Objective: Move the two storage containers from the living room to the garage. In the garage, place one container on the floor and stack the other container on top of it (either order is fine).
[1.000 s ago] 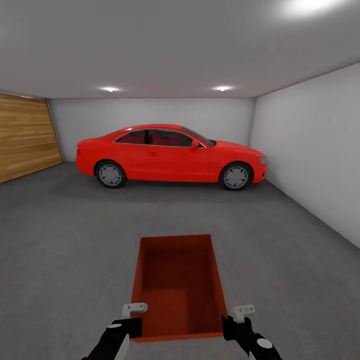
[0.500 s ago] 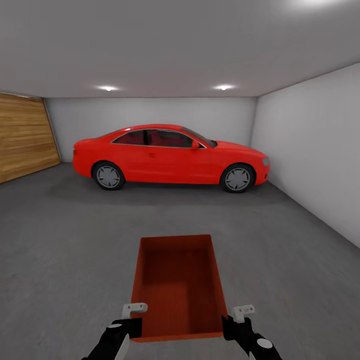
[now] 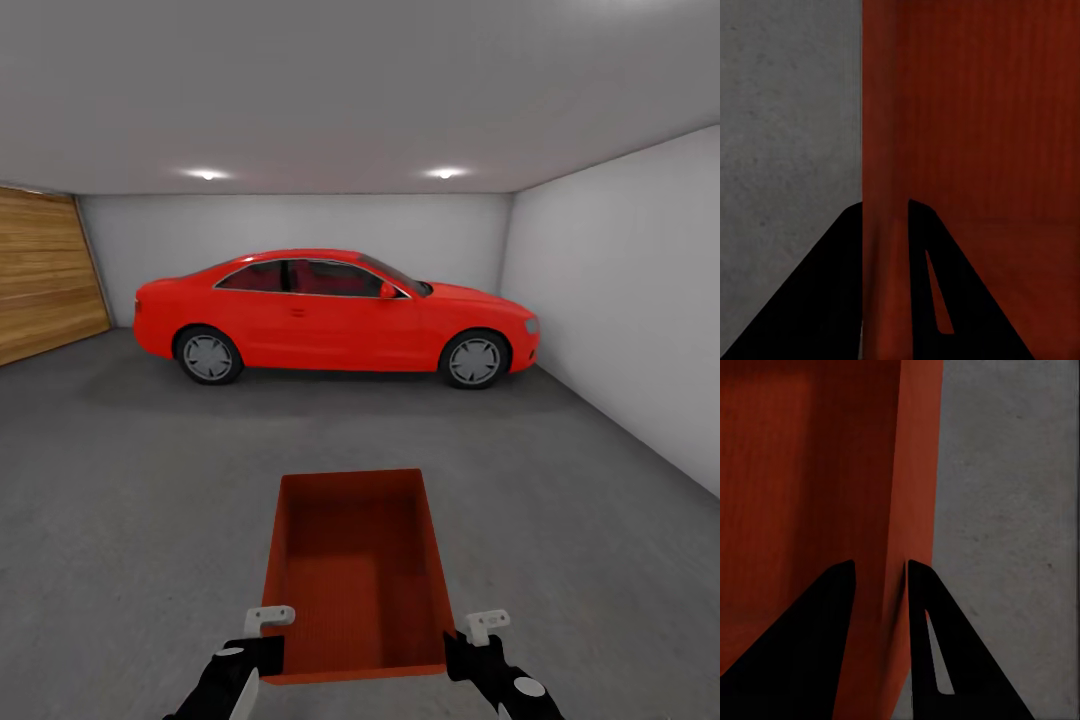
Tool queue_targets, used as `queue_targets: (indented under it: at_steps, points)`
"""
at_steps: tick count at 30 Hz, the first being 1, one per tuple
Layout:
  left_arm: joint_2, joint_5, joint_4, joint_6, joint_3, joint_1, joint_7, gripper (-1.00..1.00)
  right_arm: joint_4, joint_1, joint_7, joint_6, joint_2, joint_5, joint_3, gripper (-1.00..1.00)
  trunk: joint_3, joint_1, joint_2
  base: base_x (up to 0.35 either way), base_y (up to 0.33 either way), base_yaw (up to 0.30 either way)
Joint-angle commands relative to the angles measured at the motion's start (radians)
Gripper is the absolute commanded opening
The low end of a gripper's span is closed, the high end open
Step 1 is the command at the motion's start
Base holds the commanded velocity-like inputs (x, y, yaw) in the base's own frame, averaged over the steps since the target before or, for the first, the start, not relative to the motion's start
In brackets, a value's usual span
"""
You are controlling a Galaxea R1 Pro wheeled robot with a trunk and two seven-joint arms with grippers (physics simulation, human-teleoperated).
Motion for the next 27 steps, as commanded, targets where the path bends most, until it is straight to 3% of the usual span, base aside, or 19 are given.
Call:
queue_targets:
  at_steps: [1, 27]
  points:
    - [0.05, -0.02, 0.0, 0.009, 0.013, 0.0, 0.02, -1.0, -0.004, 0.0, 0.017, -0.01, -0.002, 0.003, 0.015, -1.0, 0.0, 0.001, -0.001, 0.061, 0.0, -0.234]
    - [0.05, -0.02, 0.0, 0.01, 0.013, 0.0, 0.02, -1.0, -0.004, 0.0, 0.017, -0.01, -0.002, 0.003, 0.015, -1.0, 0.0, 0.001, -0.001, 0.019, 0.0, -0.291]
